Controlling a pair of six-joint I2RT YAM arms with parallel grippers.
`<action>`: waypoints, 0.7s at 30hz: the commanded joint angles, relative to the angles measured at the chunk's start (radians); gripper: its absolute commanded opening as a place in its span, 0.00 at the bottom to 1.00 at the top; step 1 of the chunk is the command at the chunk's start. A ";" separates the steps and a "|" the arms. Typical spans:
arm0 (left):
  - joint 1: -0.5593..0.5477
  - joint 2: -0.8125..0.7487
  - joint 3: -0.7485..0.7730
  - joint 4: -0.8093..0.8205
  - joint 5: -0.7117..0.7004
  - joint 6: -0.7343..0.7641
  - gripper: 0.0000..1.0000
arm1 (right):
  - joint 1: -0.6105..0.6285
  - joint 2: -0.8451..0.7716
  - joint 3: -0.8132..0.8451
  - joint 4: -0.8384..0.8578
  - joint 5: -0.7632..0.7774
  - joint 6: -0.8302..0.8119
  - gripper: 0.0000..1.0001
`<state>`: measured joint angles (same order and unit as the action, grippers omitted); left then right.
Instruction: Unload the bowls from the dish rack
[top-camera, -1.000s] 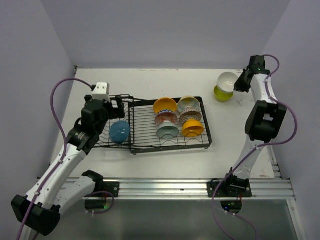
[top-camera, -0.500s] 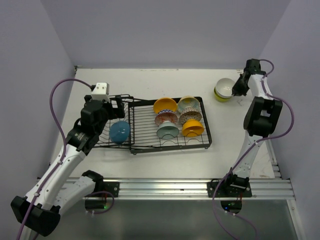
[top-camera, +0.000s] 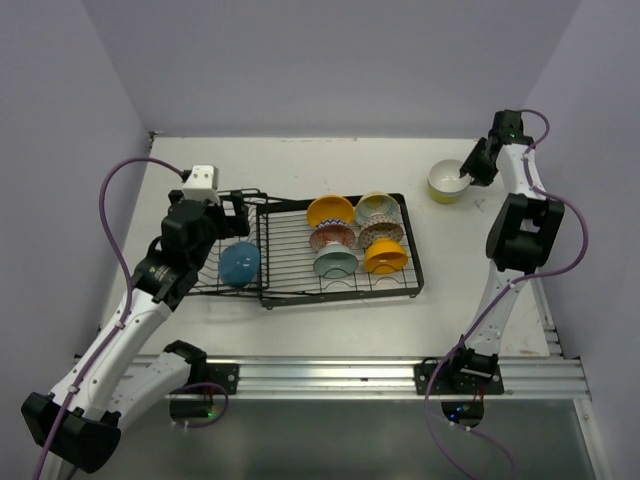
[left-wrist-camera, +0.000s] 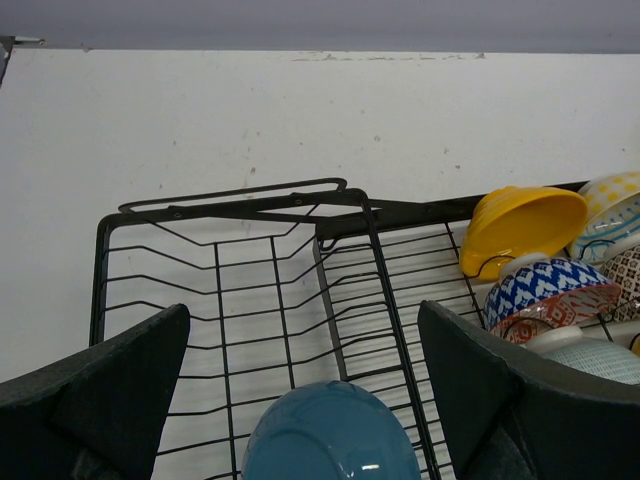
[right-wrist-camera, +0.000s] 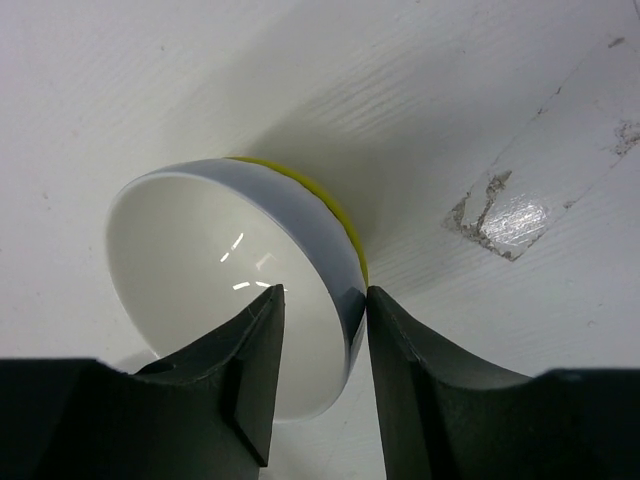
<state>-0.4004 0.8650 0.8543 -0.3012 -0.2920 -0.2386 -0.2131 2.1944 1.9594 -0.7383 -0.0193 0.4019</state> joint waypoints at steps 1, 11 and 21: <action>0.002 -0.018 0.000 0.050 0.004 0.025 1.00 | 0.008 -0.039 0.006 0.002 0.011 -0.017 0.42; 0.002 -0.020 -0.001 0.050 0.007 0.025 1.00 | 0.008 -0.070 -0.070 0.019 0.027 -0.031 0.13; 0.002 -0.020 -0.003 0.051 0.010 0.025 1.00 | 0.006 -0.082 -0.042 0.007 0.022 -0.025 0.54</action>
<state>-0.4004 0.8589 0.8543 -0.3008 -0.2913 -0.2386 -0.2096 2.1857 1.8904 -0.7330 0.0082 0.3820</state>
